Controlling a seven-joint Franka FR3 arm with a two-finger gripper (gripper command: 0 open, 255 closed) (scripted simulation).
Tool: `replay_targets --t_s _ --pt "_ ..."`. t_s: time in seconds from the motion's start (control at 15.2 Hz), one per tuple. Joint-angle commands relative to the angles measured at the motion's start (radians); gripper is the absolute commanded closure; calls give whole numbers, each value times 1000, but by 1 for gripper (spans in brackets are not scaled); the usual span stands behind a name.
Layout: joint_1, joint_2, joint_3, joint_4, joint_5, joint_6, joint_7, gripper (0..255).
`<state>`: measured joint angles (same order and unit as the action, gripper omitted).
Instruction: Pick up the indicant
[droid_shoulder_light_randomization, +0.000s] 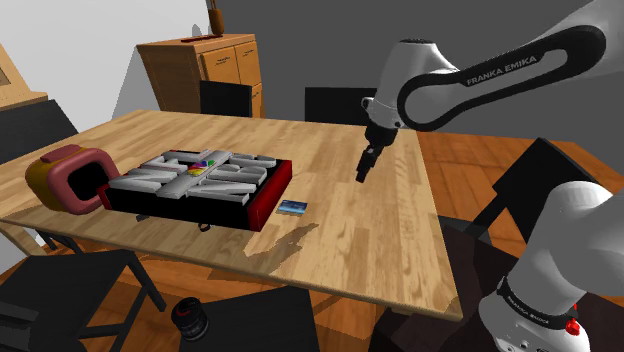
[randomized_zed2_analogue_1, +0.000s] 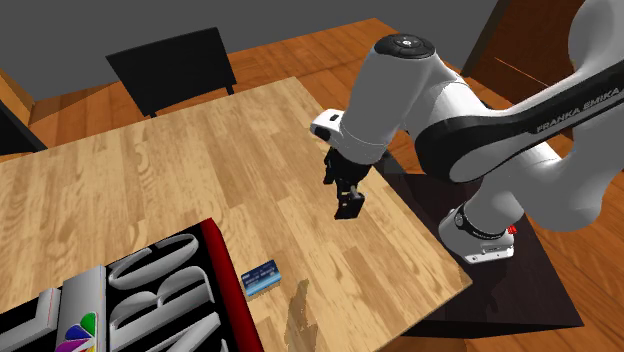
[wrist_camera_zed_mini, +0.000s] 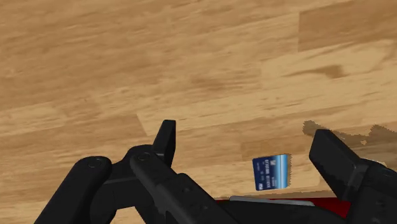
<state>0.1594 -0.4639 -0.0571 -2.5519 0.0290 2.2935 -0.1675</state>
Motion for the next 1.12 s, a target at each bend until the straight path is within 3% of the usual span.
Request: replay_targets --t_s 0.0,0.53,0.86,1.06 --pt "23 70 -3 8 22 104 -27 0" --pt "130 337 -17 95 173 427 -187 0" --pt "184 506 -1 203 355 573 -366 0" --pt "181 605 46 287 484 639 -497 0"
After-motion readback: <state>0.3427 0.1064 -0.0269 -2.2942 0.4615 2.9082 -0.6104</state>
